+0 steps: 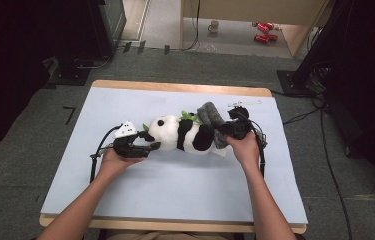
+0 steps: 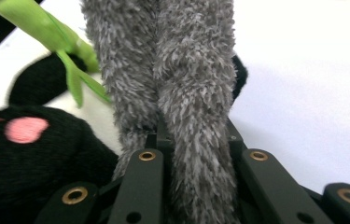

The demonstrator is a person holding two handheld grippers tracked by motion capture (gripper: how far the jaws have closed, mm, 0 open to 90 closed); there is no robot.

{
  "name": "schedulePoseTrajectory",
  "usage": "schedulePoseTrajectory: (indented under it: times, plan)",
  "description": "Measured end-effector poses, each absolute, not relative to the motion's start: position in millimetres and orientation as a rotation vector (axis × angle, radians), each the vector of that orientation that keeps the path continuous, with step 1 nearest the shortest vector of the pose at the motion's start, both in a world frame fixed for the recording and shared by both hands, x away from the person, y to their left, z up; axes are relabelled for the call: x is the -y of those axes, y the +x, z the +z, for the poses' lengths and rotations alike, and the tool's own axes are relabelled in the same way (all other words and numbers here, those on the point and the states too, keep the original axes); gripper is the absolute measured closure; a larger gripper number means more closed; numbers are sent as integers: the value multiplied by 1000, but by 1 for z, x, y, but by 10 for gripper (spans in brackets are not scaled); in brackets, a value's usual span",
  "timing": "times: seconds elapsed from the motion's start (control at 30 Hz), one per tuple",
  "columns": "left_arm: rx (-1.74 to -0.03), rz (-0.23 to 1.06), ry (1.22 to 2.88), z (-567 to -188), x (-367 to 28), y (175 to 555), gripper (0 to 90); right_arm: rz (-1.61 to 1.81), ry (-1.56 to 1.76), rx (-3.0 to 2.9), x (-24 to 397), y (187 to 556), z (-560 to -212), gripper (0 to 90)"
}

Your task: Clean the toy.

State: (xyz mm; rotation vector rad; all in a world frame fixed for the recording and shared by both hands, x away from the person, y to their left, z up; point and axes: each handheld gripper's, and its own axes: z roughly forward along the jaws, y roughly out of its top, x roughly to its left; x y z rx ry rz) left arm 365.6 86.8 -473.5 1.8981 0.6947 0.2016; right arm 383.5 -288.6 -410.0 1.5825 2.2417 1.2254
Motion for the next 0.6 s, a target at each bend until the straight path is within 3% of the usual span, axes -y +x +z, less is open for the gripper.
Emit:
schedulePoseTrajectory:
  times: [0.37, 0.6]
  plan:
    - [-742, 181, 1973, -465, -78, 353, 528, 1243, 1627, -2134, 297, 364, -371, 775]
    - [-768, 165, 1979, -461, -74, 346, 539, 1192, 1566, -2129, 295, 355, -351, 775]
